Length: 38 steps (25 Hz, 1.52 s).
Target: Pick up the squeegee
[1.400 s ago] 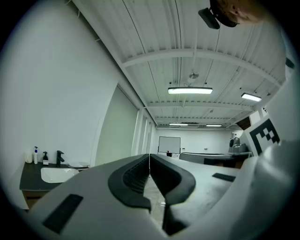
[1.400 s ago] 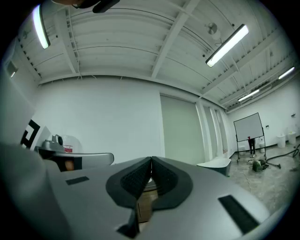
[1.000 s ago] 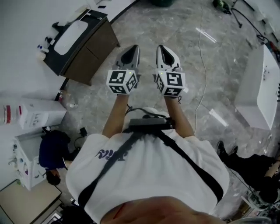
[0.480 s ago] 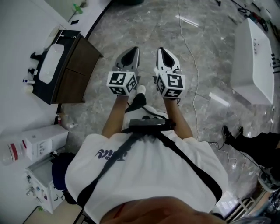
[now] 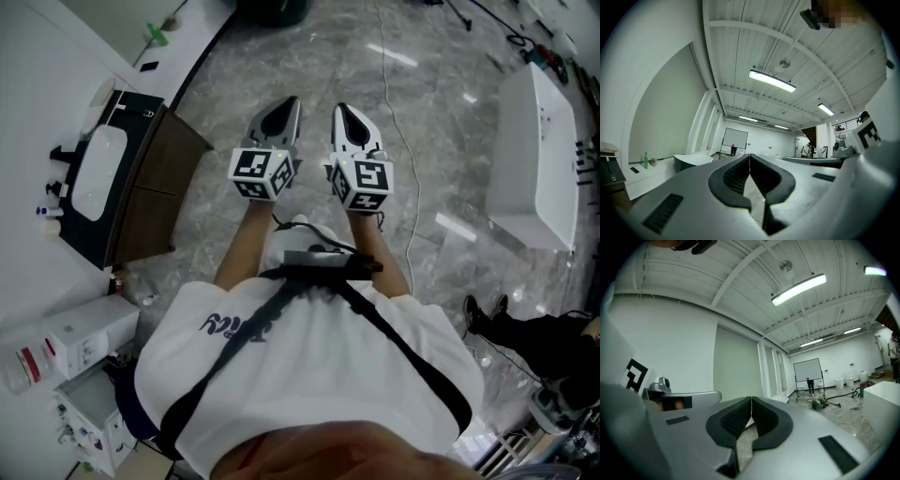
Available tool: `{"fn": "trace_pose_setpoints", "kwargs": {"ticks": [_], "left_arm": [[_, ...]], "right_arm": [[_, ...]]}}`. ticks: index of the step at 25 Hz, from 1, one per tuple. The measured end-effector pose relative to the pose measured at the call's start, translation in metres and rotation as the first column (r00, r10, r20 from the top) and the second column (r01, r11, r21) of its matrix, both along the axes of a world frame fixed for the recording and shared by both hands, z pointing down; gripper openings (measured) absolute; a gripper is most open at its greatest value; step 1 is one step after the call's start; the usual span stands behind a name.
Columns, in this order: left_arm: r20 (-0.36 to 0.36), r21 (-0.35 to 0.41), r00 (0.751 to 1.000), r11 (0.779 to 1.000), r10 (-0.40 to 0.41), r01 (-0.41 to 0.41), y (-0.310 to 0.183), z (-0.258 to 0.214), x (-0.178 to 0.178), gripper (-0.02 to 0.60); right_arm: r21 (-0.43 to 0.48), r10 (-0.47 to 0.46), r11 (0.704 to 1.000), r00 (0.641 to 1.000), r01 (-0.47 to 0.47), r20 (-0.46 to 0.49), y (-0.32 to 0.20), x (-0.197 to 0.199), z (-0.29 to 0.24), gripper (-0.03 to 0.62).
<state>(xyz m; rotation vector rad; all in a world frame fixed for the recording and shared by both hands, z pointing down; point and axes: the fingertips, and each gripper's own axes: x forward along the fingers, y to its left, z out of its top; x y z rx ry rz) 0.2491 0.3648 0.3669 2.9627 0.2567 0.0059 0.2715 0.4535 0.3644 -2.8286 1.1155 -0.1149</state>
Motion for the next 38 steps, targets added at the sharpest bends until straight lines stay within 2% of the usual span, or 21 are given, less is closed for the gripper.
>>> {"fn": "trace_pose_setpoints", "kwargs": {"ticks": [3, 6, 11, 15, 18, 21, 25, 28, 31, 32, 35, 38], "left_arm": [[-0.007, 0.005, 1.000, 1.000, -0.024, 0.024, -0.029, 0.001, 0.033, 0.014], [-0.012, 0.007, 0.996, 0.997, -0.083, 0.083, -0.063, -0.001, 0.054, 0.014], [0.009, -0.005, 0.978, 0.978, -0.210, 0.210, -0.131, 0.005, 0.071, 0.014], [0.029, -0.011, 0.943, 0.943, -0.332, 0.332, -0.206, 0.016, 0.063, 0.014], [0.034, -0.014, 0.898, 0.899, -0.438, 0.439, -0.268, 0.022, 0.054, 0.014], [0.029, -0.002, 0.832, 0.832, -0.554, 0.554, -0.328, 0.024, 0.043, 0.014], [0.014, 0.010, 0.718, 0.718, -0.696, 0.696, -0.410, 0.020, 0.019, 0.014], [-0.003, 0.008, 0.609, 0.609, -0.794, 0.794, -0.467, 0.013, -0.003, 0.014], [0.022, -0.001, 0.487, 0.487, -0.873, 0.873, -0.504, 0.017, -0.030, 0.014], [0.032, -0.005, 0.457, 0.457, -0.889, 0.889, -0.513, 0.019, -0.038, 0.014], [0.046, -0.003, 0.403, 0.403, -0.914, 0.915, -0.543, 0.022, -0.061, 0.014], [0.060, -0.002, 0.340, 0.340, -0.939, 0.940, -0.565, 0.026, -0.094, 0.014]], "right_arm": [[-0.003, -0.021, 1.000, 1.000, 0.021, -0.016, -0.030, 0.035, -0.001, 0.008], [-0.002, -0.048, 0.999, 0.999, 0.048, -0.025, -0.059, 0.063, -0.005, 0.008], [-0.014, -0.191, 0.981, 0.982, 0.191, 0.006, -0.137, 0.092, 0.001, 0.008], [-0.017, -0.335, 0.942, 0.942, 0.335, 0.017, -0.227, 0.098, 0.010, 0.008], [-0.017, -0.445, 0.895, 0.896, 0.445, 0.018, -0.297, 0.100, 0.015, 0.008], [-0.001, -0.570, 0.822, 0.821, 0.570, 0.015, -0.371, 0.096, 0.018, 0.008], [0.012, -0.718, 0.695, 0.695, 0.719, -0.015, -0.474, 0.080, 0.010, 0.008], [0.007, -0.807, 0.589, 0.589, 0.808, -0.046, -0.542, 0.063, -0.002, 0.008], [0.005, -0.879, 0.476, 0.476, 0.879, -0.017, -0.591, 0.041, 0.003, 0.008], [0.007, -0.893, 0.449, 0.449, 0.893, -0.001, -0.604, 0.036, 0.007, 0.008], [0.021, -0.920, 0.391, 0.390, 0.920, 0.025, -0.642, 0.015, 0.014, 0.008], [0.018, -0.948, 0.318, 0.317, 0.948, 0.032, -0.668, -0.020, 0.019, 0.008]]}}
